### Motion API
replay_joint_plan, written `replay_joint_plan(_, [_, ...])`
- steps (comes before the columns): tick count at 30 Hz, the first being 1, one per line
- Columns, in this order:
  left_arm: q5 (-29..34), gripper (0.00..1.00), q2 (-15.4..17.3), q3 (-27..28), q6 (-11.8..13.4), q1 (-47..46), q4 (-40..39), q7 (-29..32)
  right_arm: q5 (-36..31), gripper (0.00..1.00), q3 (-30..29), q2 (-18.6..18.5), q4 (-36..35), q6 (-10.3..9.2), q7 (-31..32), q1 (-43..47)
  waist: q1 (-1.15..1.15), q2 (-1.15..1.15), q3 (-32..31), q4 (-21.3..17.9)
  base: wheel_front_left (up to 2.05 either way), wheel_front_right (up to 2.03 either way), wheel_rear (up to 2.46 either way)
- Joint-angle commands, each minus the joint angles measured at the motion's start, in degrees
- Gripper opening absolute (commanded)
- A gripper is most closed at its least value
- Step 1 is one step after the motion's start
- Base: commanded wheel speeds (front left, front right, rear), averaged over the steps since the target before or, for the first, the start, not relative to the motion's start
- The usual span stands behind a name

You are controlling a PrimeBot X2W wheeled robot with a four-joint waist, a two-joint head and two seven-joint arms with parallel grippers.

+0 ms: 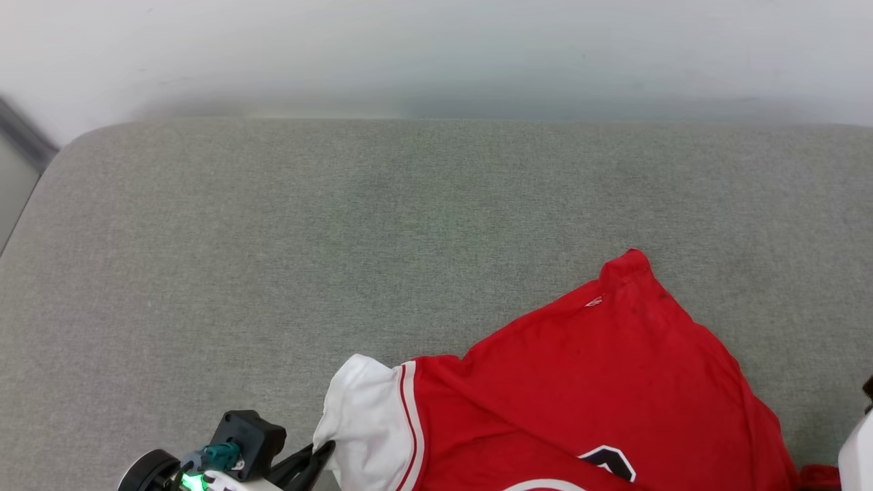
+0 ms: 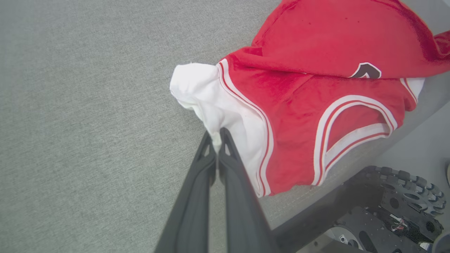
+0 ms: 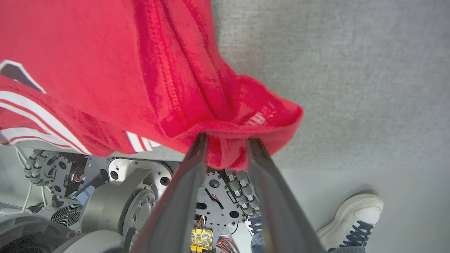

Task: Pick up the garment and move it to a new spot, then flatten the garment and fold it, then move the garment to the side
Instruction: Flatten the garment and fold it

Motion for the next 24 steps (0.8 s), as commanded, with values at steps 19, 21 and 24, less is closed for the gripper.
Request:
replay_joint_plan(19, [4.2,0.0,-0.9,-2.2,-1.6,-6.5,-5.3,0.5,-0.2,1.0,9.8,-1.6,3.9,-0.02,-2.2,-29.9,0.01,0.0,10.4,9.0,0.0,0.0,0.0])
replay_joint_plan(21, [4.5,0.0,-1.5,-2.6,-2.1,-7.5,-5.0,0.2,-1.2,1.0,10.5,-2.0,6.8,-0.02,-2.9,-32.4,0.01,0.0,11.7,10.3,0.0,0.0,0.0])
replay_joint_plan(24, [4.9,0.0,-2.2,-3.1,-2.8,-9.1,-4.5,0.1,-2.6,1.0,11.3,-2.9,10.9,-0.02,-3.4,-35.2,0.01,0.0,13.3,11.8,0.0,0.0,0.0])
